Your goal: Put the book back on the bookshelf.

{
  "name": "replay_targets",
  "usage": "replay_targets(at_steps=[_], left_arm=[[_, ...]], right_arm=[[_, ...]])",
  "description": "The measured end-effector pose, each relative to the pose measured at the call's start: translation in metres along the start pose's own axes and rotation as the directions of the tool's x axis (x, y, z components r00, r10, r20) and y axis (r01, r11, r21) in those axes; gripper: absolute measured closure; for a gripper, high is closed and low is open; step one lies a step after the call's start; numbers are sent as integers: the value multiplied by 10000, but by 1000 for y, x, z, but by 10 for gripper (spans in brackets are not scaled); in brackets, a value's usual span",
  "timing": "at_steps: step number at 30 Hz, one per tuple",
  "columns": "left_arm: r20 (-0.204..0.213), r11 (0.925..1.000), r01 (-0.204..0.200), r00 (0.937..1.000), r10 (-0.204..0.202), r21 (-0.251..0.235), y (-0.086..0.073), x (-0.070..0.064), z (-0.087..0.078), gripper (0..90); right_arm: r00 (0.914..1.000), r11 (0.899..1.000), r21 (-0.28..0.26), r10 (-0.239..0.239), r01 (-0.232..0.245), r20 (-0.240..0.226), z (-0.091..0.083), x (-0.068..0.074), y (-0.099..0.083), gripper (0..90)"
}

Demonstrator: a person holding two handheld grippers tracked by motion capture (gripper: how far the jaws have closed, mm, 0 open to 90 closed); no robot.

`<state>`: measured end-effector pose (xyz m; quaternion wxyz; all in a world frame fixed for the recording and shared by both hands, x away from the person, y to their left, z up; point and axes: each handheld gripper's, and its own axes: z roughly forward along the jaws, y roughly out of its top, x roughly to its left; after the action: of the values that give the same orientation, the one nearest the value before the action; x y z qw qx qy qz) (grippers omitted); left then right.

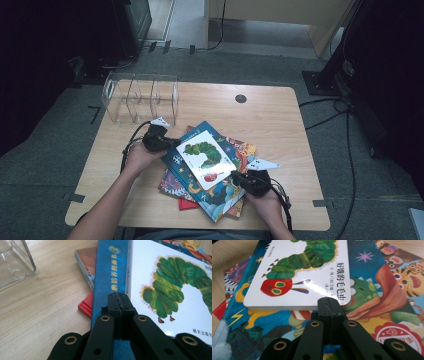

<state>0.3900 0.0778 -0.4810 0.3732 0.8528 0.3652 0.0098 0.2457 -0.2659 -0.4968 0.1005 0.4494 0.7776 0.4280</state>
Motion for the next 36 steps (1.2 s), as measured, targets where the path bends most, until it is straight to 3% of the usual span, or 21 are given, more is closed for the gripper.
replay_targets(at_steps=[20,28,31,36], left_arm=[[-192,9988,472,9987,-470,108,-30,-16,-24,900],[125,9995,217,9997,-219,223,-38,-27,-35,900],[224,9993,305,9993,-309,202,-39,-26,-35,900],[23,9990,411,9992,-412,200,-36,-17,-31,900]], right_arm=[[9988,9995,78,304,-307,387,32,-28,37,900],[9980,9996,97,276,-282,571,48,-37,54,900],[9983,9995,51,305,-308,490,52,-39,57,900],[9986,9993,54,374,-376,367,54,-42,59,900]])
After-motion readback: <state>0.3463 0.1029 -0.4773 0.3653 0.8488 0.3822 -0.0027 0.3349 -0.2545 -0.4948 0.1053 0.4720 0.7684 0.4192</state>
